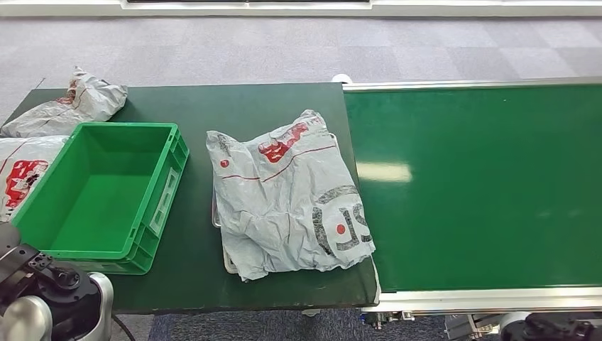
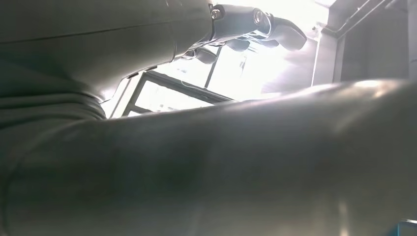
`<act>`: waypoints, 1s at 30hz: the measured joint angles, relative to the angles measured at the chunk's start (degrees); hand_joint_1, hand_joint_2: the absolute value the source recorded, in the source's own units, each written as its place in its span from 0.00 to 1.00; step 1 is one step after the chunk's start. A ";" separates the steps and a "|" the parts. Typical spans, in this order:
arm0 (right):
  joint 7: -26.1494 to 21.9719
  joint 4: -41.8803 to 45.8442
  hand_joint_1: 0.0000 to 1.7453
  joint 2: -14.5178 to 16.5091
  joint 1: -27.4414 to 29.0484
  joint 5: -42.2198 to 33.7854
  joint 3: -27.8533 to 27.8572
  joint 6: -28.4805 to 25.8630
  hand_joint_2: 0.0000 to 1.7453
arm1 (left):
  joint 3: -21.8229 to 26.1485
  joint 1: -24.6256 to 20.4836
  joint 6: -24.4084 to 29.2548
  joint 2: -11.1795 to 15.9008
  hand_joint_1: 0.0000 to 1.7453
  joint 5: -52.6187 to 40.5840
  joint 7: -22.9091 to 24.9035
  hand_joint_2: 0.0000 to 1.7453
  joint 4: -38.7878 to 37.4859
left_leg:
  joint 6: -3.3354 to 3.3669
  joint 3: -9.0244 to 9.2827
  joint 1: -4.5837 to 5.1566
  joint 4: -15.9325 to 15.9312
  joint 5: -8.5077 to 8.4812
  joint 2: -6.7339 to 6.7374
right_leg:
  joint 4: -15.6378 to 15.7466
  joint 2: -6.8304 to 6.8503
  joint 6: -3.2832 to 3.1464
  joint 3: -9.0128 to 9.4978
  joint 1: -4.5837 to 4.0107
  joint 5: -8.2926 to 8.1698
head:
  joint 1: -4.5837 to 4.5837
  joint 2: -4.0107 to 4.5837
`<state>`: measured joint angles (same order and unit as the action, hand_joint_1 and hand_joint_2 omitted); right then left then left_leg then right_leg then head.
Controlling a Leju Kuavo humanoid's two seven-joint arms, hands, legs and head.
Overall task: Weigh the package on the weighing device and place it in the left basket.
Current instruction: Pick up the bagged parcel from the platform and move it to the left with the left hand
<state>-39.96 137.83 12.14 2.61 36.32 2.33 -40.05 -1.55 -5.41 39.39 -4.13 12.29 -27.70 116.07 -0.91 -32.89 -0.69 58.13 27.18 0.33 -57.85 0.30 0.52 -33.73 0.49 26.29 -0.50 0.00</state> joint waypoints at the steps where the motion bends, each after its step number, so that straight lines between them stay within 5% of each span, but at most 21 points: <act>1: -0.01 0.28 0.00 0.17 0.09 0.38 0.20 0.02 0.00 | -0.06 -0.05 0.00 0.06 0.00 -0.41 0.11 0.00 -0.09 | 0.00 0.00 0.00 0.00 0.00 0.00 | 0.00 0.00 0.00 0.00 0.00 0.00 | -0.01 0.00; 9: 0.00 1.85 0.00 0.13 2.50 0.94 1.43 0.07 0.00 | -3.03 -2.46 -2.84 3.51 0.00 -7.97 9.76 0.00 -1.87 | 0.00 0.00 -0.01 0.00 0.00 -0.01 | 0.00 0.00 -0.01 -0.02 -0.02 0.01 | -0.01 0.00; 14: 0.00 1.59 0.00 -1.89 3.51 0.17 3.02 0.07 0.00 | -6.93 -7.92 -19.46 10.42 0.00 -25.31 24.89 0.00 -7.66 | -0.04 0.00 -0.01 0.00 -0.04 0.00 | 0.00 0.01 -0.04 0.00 -0.02 -0.03 | -0.01 0.00; 21: 0.01 -1.52 0.00 -4.92 3.38 -2.29 3.98 0.07 0.00 | -13.32 -22.36 -43.63 18.54 0.00 -31.92 30.31 0.00 -20.51 | -0.10 0.00 -0.01 0.00 -0.17 0.01 | -0.01 -0.02 -0.11 -0.05 -0.03 -0.17 | -0.01 0.00; 25: 0.01 -3.82 0.00 -7.08 2.39 -4.77 3.98 0.09 0.00 | -20.46 -32.89 -56.20 22.49 0.00 -32.68 30.61 1.00 -30.71 | -0.12 -0.01 -0.01 0.00 -0.25 0.03 | -0.02 -0.07 -0.11 -0.07 -0.04 -0.25 | 0.00 0.00; 30: 0.01 -7.22 0.00 -9.35 1.05 -5.69 3.37 0.11 0.00 | -30.41 -43.32 -65.06 24.72 0.00 -33.59 28.69 1.00 -42.04 | -0.13 -0.08 -0.02 0.01 -0.27 0.10 | -0.02 -0.16 -0.13 -0.15 -0.05 -0.36 | -0.01 0.00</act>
<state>-39.95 130.61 2.78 3.66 30.63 5.70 -39.94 -31.96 -48.73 -25.67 20.58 -21.29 0.99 74.03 -1.04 -32.97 -0.72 58.14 26.91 0.43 -57.87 0.14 0.40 -33.88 0.45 25.93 -0.51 0.00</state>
